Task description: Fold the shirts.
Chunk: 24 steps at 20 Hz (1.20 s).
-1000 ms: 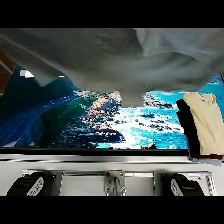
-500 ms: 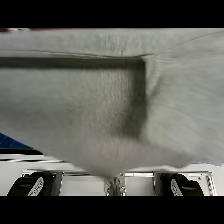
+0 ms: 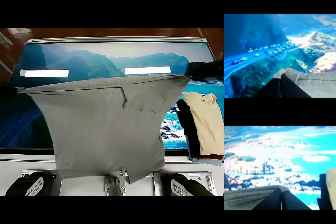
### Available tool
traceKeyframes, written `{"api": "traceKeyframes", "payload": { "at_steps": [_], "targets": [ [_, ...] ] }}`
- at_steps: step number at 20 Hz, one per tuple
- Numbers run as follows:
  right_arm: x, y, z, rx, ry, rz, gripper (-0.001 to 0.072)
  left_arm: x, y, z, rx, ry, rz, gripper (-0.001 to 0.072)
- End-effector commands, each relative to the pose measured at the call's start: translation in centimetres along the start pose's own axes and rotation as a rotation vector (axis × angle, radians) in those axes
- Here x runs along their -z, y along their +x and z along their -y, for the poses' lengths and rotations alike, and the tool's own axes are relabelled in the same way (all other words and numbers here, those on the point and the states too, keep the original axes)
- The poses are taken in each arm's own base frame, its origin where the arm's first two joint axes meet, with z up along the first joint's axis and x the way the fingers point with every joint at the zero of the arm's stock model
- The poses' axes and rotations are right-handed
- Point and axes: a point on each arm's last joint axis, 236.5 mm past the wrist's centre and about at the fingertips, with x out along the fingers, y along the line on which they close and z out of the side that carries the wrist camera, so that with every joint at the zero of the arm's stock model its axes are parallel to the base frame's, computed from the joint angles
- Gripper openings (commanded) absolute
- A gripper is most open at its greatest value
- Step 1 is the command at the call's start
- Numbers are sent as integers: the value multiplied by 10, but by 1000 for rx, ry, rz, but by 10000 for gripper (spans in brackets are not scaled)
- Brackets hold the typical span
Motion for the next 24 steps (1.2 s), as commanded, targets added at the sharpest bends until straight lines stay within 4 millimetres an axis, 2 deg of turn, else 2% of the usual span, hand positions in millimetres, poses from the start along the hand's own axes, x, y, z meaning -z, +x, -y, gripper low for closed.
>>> {"api": "traceKeyframes", "payload": {
  "at_steps": [1,3,4,5,6,8,9,10,11,12,13,15,16,18,19,21,24],
  "targets": [
    [-37,98,-20,-46,121,142,57,1,98,-1,13,-58,-77,33],
    [-70,123,-35,-109,265,291,57,-20,137,7,51,-93,-42,33],
    [-76,137,-41,-139,333,319,57,-27,156,10,66,-112,-29,33],
    [-72,153,-45,-156,376,309,57,-28,174,14,85,-140,-33,34],
    [-57,174,-51,-165,399,255,57,-20,191,19,110,-176,-63,34],
    [-14,211,-59,-152,403,103,57,10,221,33,161,-251,-175,34],
    [6,222,-64,-148,399,31,57,25,230,39,182,-280,-231,34],
    [18,228,-67,-144,394,-11,67,38,236,44,200,-304,-285,51],
    [26,228,-71,-146,388,-44,178,49,236,45,207,-311,-335,207],
    [28,221,-68,-142,374,-63,418,57,229,39,203,-311,-390,472],
    [30,208,-61,-137,329,-85,588,63,219,27,197,-320,-446,636],
    [38,171,-38,-120,196,-153,592,76,189,-2,205,-319,-574,642],
    [50,149,-24,-109,138,-216,591,89,170,-18,221,-304,-649,632],
    [97,105,17,-45,17,-431,590,124,132,-41,254,-322,-790,607],
    [119,92,34,-36,20,-525,590,144,120,-47,258,-361,-832,607],
    [165,77,44,-113,146,-673,591,189,106,-46,281,-424,-876,608],
    [205,80,30,-286,387,-741,592,253,100,-19,375,-423,-932,608]
  ]
}}
